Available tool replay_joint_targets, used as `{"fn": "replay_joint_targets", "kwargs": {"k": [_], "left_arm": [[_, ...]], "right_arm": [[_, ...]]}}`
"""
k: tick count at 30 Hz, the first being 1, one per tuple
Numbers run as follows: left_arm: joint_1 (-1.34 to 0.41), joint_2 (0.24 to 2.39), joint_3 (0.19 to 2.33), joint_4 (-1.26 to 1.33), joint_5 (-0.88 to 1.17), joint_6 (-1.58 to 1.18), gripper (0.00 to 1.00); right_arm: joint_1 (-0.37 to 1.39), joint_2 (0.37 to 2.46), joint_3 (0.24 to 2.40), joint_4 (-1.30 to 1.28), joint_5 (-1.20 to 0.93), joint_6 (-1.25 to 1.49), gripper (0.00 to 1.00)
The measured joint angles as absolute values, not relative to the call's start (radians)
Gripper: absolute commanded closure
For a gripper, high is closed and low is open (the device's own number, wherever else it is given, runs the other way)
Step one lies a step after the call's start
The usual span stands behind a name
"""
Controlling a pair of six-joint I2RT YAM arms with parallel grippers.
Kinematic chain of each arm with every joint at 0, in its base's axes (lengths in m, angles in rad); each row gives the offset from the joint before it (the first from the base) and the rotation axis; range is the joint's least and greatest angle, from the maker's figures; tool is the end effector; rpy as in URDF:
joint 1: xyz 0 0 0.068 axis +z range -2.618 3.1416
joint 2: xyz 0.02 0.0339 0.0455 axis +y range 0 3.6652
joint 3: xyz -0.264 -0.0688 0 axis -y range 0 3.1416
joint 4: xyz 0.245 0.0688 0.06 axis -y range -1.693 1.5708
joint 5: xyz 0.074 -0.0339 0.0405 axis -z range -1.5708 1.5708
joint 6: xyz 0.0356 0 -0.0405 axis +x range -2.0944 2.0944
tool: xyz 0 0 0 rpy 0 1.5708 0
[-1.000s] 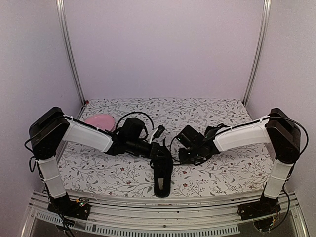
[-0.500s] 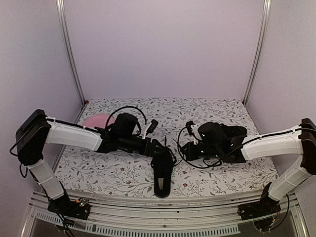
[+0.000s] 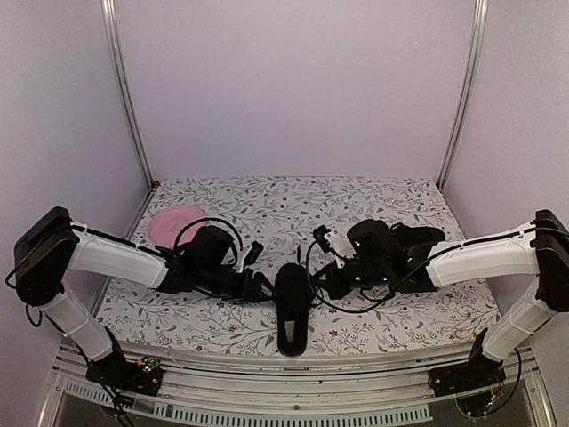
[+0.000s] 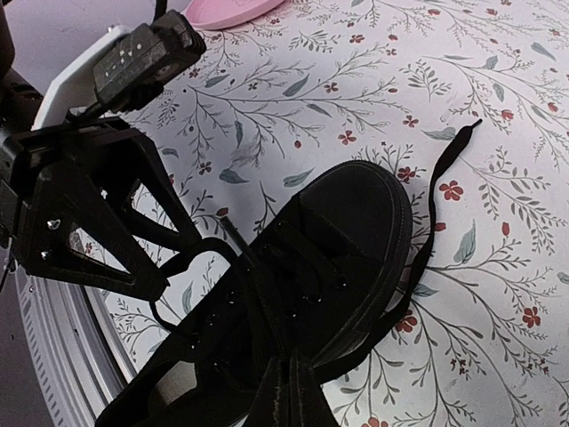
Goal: Tie the shoes
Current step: Cross the shoelace, then pass from the right arm to the left
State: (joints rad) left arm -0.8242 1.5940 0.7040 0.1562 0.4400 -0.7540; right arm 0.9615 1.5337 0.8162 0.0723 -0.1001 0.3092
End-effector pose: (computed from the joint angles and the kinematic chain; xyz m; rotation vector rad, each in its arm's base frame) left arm 0.1966 -0.2348 0.1537 0.3469 2.5687 -1.2205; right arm 0.1812 0.2658 0.1956 -0.8033 2.1930 0.7855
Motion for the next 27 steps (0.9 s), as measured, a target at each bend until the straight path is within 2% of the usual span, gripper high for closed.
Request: {"fn": "replay_joint_targets", "kwargs": {"k": [6,12,20,27], "left_arm": [[-0.824,1.596,0.704,0.219,0.468,-0.789,0.76],[-0.824,1.596,0.704,0.241,0.484,-0.801,0.91],[-0.824,1.596,0.704,0.251,0.485,-0.810,1.00],[-0.824,1.596,0.704,0.269,0.485,-0.814,1.00]], "right_arm": [[0.970,1.594,0.870,0.022,-0.136,0.294,0.98],[0.984,1.628,0.897,-0.014,-0.173,0.287,0.98],[0.998,1.634,0.899,-0.050,-0.209,0.274,0.98],[1.003,1.634,0.899,-0.063,-0.223,0.274,0.98]]}}
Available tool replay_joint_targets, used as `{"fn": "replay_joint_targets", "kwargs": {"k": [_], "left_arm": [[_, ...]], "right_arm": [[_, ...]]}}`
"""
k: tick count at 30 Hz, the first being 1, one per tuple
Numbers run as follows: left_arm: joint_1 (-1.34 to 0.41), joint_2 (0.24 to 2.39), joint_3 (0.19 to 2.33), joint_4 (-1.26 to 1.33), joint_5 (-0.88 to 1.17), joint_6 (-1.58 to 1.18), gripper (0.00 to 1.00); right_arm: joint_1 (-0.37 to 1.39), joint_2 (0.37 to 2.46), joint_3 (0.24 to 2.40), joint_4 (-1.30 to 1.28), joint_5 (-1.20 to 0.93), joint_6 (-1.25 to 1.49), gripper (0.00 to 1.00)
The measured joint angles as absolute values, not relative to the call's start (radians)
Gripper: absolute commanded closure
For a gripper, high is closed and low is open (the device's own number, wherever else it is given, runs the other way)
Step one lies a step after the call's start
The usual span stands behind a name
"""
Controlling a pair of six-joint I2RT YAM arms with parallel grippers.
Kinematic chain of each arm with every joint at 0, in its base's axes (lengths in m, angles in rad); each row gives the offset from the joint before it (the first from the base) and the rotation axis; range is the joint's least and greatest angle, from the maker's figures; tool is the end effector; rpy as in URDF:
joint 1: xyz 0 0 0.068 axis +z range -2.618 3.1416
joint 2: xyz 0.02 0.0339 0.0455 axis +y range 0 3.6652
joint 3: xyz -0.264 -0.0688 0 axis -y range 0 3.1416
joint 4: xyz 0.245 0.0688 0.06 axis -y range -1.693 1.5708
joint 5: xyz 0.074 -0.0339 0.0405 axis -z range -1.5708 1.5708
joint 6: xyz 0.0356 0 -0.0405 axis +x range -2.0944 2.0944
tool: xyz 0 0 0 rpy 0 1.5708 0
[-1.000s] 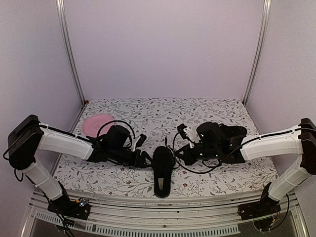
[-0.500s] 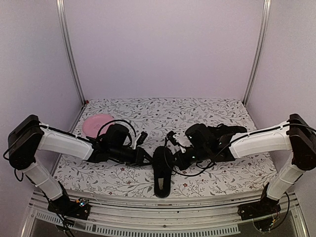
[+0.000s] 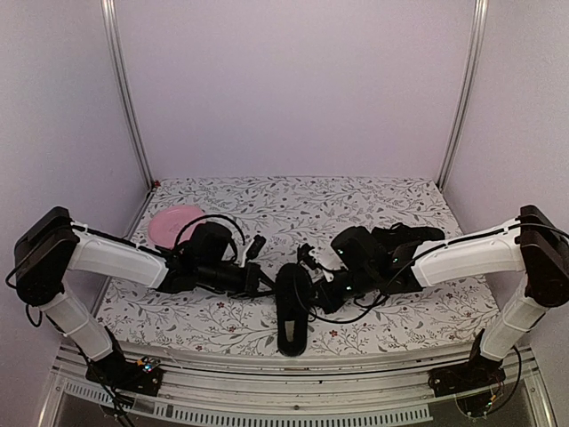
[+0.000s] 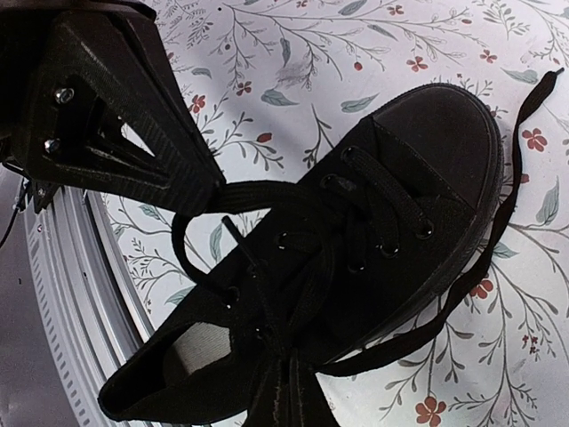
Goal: Tie the shoes
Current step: Pass from the right arm to the left
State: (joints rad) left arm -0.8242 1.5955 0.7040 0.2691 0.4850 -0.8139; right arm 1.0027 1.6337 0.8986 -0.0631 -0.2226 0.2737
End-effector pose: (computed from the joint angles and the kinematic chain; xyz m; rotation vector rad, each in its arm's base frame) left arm 0.2003 -0.2409 0.1630 0.3284 2.4842 -1.3520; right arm 0.1733 0.2861 0.1793 -1.0055 2.3138 0.8369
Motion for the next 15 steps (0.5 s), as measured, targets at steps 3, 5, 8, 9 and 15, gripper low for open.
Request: {"fn": "replay_joint_targets", "kwargs": {"k": [3,5,8,9,15], "left_arm": [[-0.825,1.596,0.704,0.279,0.479,-0.816,1.00],[-0.825,1.596,0.697,0.294,0.472,-0.819,1.00],[-0.825,1.596,0.682,0.307,0.464,-0.822,1.00],[-0.828,1.596,0.678,0.310,0.464,-0.821,1.00],[-0.845,1.596,0.677,0.325,0.474,-0.809,1.00]], "right_arm": [[1.003,1.635,0.899,-0.068,-0.223,0.274,0.98],[1.004,1.642,0.899,-0.068,-0.223,0.274,0.98],[1.006,1.660,0.899,-0.076,-0.223,0.276,0.98],[1.007,1.667,0.900,-0.082,-0.223,0.277,0.98],[1.008,1.702,0.926,-0.098,-0.223,0.289,0.98]]}}
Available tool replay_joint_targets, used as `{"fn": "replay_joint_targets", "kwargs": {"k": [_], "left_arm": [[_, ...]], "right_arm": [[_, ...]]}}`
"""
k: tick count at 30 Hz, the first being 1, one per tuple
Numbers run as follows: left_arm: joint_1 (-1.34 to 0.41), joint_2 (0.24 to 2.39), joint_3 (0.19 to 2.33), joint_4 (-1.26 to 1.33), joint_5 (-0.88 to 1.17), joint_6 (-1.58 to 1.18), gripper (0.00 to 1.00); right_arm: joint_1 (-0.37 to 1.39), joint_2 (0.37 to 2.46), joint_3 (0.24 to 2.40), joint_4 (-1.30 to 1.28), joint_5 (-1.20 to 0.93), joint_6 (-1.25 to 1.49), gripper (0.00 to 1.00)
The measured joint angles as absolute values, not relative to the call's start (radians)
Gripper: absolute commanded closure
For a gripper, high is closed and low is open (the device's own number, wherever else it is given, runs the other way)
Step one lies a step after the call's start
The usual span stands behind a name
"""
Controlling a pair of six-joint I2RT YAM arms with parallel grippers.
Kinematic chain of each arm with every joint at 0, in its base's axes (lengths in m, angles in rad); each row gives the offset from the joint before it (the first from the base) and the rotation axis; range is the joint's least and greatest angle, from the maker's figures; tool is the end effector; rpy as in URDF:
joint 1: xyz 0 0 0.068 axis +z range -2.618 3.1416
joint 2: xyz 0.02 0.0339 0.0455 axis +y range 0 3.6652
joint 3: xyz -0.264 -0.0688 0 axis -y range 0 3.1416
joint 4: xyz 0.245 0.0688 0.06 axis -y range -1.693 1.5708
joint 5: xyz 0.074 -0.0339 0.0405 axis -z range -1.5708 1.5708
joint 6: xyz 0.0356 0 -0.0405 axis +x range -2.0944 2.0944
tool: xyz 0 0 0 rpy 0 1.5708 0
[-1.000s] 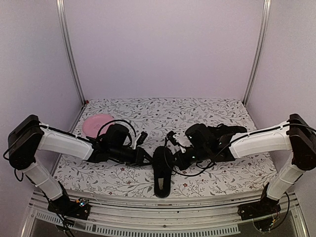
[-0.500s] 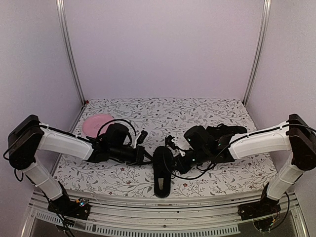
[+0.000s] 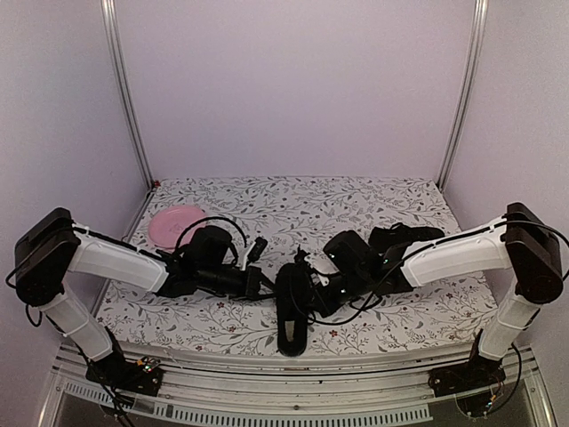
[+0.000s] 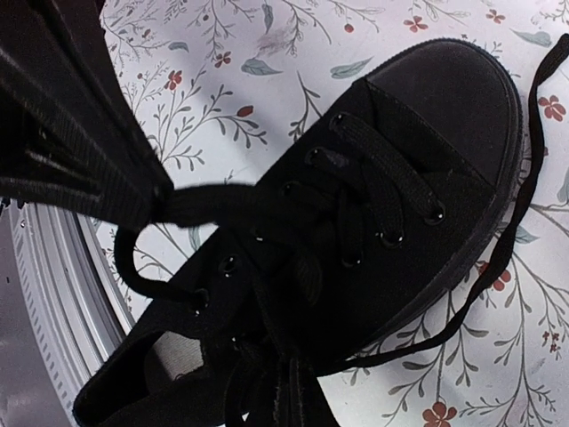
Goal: Tie the shoes
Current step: Pass from the right arm to the left
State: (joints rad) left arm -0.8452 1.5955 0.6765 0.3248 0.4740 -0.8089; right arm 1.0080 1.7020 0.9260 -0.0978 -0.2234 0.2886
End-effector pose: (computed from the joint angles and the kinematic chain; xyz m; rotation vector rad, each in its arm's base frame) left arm 0.1938 -0.2430 0.1599 0.3599 2.4517 -1.3628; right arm 0.1754 0.2928 0.1631 -1.0147 2.3971 0.8031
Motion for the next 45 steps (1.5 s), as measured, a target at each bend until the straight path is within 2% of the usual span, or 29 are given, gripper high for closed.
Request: {"fn": "replay_joint_targets", "kwargs": {"k": [17,24,28,37,45], "left_arm": [[-0.888,1.601,0.706,0.297,0.469,-0.759,0.99],[-0.889,1.550,0.702,0.247,0.404,-0.748,0.62],[-0.880,1.467,0.680,0.244,0.348,-0.759,0.53],[-0.872,1.531,0.670,0.261,0.320,-0.846,0.52],[-0.867,1.561,0.664,0.366,0.299,-0.938,0.60]], "right_arm": [[1.015,1.723,0.978,-0.041,-0.241,0.308,0.98],[1.015,1.742,0.978,0.006,-0.243,0.329,0.98],[1.015,1.742,0.977,0.025,-0.243,0.339,0.98],[1.015,1.742,0.976,0.051,-0.243,0.346,0.98],[1.015,1.742,0.974,0.054,-0.247,0.348,0.98]]}}
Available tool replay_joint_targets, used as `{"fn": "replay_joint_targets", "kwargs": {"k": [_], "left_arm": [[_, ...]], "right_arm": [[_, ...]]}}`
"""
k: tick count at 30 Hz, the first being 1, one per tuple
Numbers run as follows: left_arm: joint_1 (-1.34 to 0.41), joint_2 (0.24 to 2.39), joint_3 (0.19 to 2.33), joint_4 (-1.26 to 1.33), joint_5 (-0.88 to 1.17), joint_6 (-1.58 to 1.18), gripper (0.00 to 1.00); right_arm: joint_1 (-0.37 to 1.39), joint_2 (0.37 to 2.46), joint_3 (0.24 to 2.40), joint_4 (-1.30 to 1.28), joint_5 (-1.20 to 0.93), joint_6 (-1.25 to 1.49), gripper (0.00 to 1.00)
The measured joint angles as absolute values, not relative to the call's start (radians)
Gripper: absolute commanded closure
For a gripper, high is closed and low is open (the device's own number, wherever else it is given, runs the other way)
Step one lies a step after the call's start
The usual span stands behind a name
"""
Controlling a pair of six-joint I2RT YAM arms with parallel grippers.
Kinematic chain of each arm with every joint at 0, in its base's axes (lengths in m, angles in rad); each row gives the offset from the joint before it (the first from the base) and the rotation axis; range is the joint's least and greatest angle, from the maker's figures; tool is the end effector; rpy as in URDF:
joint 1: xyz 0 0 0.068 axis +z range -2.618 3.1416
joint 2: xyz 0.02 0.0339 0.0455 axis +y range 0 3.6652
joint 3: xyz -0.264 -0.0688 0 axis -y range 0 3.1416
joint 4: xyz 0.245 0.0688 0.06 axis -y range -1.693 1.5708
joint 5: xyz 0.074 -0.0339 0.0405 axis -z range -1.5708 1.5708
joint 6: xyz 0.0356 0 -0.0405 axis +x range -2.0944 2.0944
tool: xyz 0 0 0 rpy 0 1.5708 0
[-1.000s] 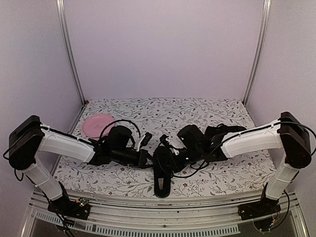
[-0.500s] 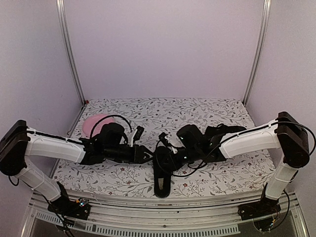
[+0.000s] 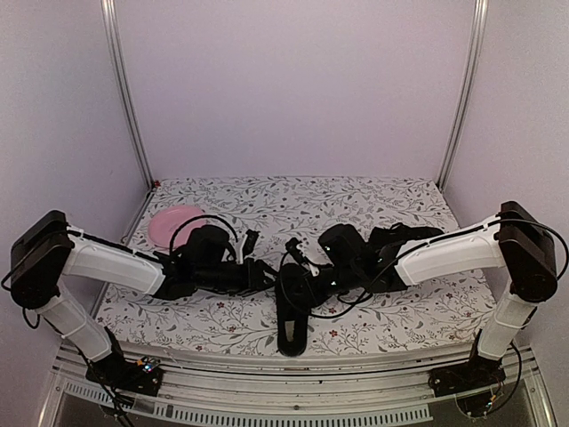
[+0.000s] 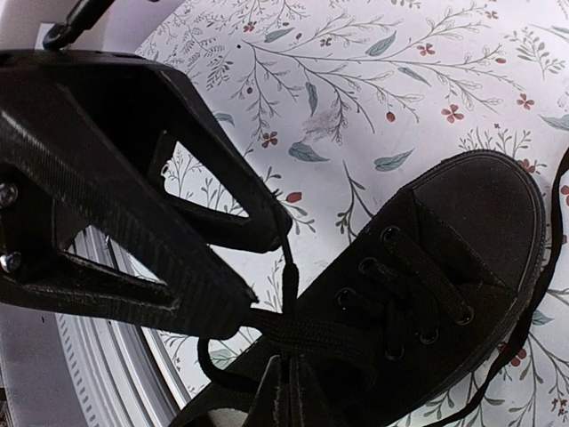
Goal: Tie the shoes
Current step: Pass from the right arm to the left
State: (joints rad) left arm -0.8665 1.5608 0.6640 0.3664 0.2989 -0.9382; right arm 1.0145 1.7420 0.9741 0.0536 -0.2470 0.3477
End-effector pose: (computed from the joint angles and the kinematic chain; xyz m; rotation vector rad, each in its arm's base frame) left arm 0.1929 -0.2433 0.1689 0.1206 2.4003 -1.2998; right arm 0.1853 0.3145 0.1755 -0.9362 2.2775 0.9437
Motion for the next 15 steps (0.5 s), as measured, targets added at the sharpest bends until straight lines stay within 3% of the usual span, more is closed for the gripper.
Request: {"fn": "replay_joint_targets", "kwargs": {"k": [6,15], "left_arm": [[-0.864,1.595,0.661,0.411,0.281,-0.984,0.68],[-0.857,1.638,0.661,0.424,0.279,-1.008,0.73]], "right_arm": [[1.015,1.742,0.974,0.054,-0.251,0.348,0.98],[1.015,1.742,0.973,0.055,-0.267,0.348,0.98]]}}
